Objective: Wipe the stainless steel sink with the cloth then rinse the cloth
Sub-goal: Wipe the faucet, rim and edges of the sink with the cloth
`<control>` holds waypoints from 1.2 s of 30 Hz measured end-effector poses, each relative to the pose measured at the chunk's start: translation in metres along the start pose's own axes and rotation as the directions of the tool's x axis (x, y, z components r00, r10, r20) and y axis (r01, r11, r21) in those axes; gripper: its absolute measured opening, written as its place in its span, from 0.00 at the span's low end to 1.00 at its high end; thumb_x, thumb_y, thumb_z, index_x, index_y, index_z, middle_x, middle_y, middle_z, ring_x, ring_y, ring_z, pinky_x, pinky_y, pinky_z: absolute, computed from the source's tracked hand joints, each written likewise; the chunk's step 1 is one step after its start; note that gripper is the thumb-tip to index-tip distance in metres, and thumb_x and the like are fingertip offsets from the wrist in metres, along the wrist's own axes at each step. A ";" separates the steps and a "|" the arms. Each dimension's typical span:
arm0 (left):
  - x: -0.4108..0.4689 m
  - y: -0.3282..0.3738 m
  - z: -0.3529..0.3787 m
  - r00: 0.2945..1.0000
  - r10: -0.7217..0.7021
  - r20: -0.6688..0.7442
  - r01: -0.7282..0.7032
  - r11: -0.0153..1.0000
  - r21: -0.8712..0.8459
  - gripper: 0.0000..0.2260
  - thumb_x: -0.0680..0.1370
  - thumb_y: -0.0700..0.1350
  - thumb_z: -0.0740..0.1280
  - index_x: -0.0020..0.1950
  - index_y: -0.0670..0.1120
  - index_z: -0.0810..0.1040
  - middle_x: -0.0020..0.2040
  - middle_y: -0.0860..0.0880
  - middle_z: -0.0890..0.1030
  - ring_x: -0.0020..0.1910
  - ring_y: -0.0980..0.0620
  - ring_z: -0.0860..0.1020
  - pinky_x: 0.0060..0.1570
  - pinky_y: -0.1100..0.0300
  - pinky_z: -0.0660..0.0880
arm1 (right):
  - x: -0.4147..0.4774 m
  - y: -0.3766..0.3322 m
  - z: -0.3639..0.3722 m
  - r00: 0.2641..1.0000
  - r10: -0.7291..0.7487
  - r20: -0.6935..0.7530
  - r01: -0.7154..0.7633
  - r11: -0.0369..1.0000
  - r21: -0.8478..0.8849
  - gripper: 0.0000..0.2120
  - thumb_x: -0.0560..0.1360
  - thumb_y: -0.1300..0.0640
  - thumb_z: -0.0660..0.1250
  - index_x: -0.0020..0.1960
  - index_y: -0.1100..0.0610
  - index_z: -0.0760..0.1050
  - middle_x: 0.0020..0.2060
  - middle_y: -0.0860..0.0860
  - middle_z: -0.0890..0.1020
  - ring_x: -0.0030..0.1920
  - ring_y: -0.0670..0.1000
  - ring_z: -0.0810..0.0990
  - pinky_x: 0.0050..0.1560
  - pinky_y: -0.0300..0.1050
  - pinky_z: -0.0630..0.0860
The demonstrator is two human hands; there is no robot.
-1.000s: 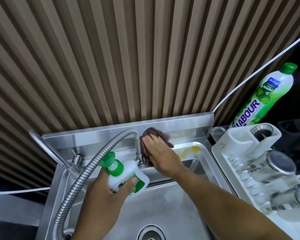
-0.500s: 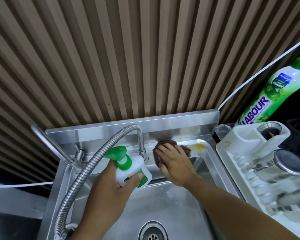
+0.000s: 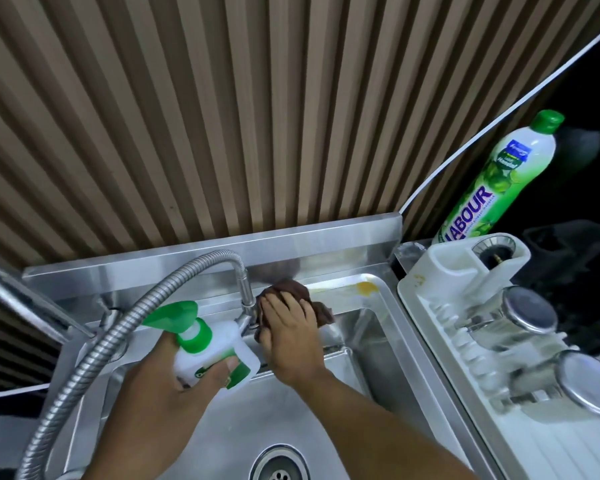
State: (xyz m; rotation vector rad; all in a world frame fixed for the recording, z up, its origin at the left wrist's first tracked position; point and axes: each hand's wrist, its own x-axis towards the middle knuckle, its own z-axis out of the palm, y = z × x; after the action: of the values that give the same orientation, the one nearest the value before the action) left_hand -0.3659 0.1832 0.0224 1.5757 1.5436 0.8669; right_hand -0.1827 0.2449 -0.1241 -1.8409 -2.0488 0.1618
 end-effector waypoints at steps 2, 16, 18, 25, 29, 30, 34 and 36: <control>0.003 0.004 0.000 1.000 0.009 0.008 -0.009 1.000 -0.002 0.28 0.68 0.45 0.80 0.47 0.77 0.72 0.44 0.78 0.77 0.44 0.71 0.78 0.39 0.80 0.69 | -0.002 0.017 -0.008 0.999 -0.029 0.045 0.033 0.996 -0.089 0.26 0.79 0.48 0.57 0.75 0.53 0.70 0.72 0.49 0.74 0.73 0.55 0.70 0.74 0.59 0.64; 0.005 -0.001 0.004 0.999 0.026 0.047 -0.027 0.999 0.022 0.31 0.67 0.47 0.80 0.47 0.82 0.69 0.41 0.72 0.80 0.42 0.65 0.79 0.39 0.80 0.69 | 0.067 0.088 -0.067 0.519 0.838 0.168 -0.831 0.541 -0.129 0.44 0.79 0.37 0.48 0.81 0.69 0.42 0.82 0.63 0.45 0.81 0.63 0.43 0.79 0.58 0.38; 0.003 -0.006 0.004 0.998 0.030 0.058 -0.031 0.999 0.015 0.25 0.67 0.47 0.81 0.48 0.74 0.74 0.40 0.69 0.81 0.41 0.64 0.80 0.39 0.79 0.70 | 0.065 0.088 -0.063 0.536 0.835 0.124 -0.828 0.548 -0.116 0.45 0.79 0.38 0.49 0.80 0.71 0.43 0.81 0.64 0.47 0.81 0.64 0.45 0.80 0.58 0.39; 0.002 -0.004 0.003 0.998 0.011 0.056 -0.010 1.000 -0.018 0.18 0.68 0.46 0.80 0.48 0.61 0.75 0.39 0.70 0.80 0.39 0.66 0.79 0.37 0.79 0.69 | 0.012 0.086 -0.049 0.783 0.621 -0.027 -0.600 0.744 -0.295 0.40 0.82 0.37 0.46 0.80 0.68 0.53 0.78 0.65 0.61 0.79 0.65 0.57 0.79 0.60 0.48; 0.000 -0.003 0.001 0.999 0.002 0.047 -0.003 1.000 0.015 0.18 0.68 0.46 0.80 0.47 0.60 0.75 0.36 0.70 0.79 0.36 0.67 0.78 0.36 0.78 0.69 | -0.010 0.088 -0.053 0.852 0.522 0.020 -0.486 0.807 -0.336 0.37 0.82 0.38 0.44 0.81 0.63 0.55 0.79 0.60 0.62 0.79 0.61 0.58 0.80 0.57 0.48; -0.001 -0.002 0.001 0.999 0.003 0.049 -0.003 1.000 0.016 0.18 0.68 0.46 0.80 0.47 0.60 0.75 0.36 0.70 0.79 0.37 0.67 0.78 0.36 0.79 0.69 | -0.017 0.091 -0.054 0.873 0.487 0.016 -0.453 0.823 -0.343 0.37 0.81 0.39 0.44 0.81 0.62 0.58 0.78 0.59 0.65 0.78 0.61 0.60 0.79 0.57 0.51; -0.004 0.001 0.003 0.998 0.004 0.058 -0.005 1.000 0.025 0.17 0.68 0.46 0.80 0.48 0.59 0.76 0.38 0.72 0.80 0.39 0.68 0.79 0.38 0.81 0.68 | -0.053 0.101 -0.050 0.925 0.379 -0.009 -0.356 0.861 -0.363 0.32 0.80 0.44 0.54 0.76 0.63 0.67 0.72 0.61 0.73 0.72 0.62 0.70 0.76 0.58 0.62; -0.004 0.001 0.003 0.998 0.006 0.056 -0.008 1.000 0.030 0.16 0.68 0.46 0.80 0.49 0.58 0.77 0.39 0.71 0.80 0.39 0.69 0.79 0.39 0.82 0.67 | -0.074 0.101 -0.048 0.933 0.358 -0.016 -0.338 0.865 -0.370 0.29 0.77 0.50 0.61 0.74 0.66 0.70 0.69 0.63 0.75 0.69 0.64 0.72 0.73 0.60 0.65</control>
State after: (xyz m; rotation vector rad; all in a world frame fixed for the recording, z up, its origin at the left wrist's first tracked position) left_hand -0.3633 0.1792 0.0223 1.6141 1.5188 0.8006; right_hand -0.0664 0.1783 -0.1288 -2.4575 -1.8523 -0.0881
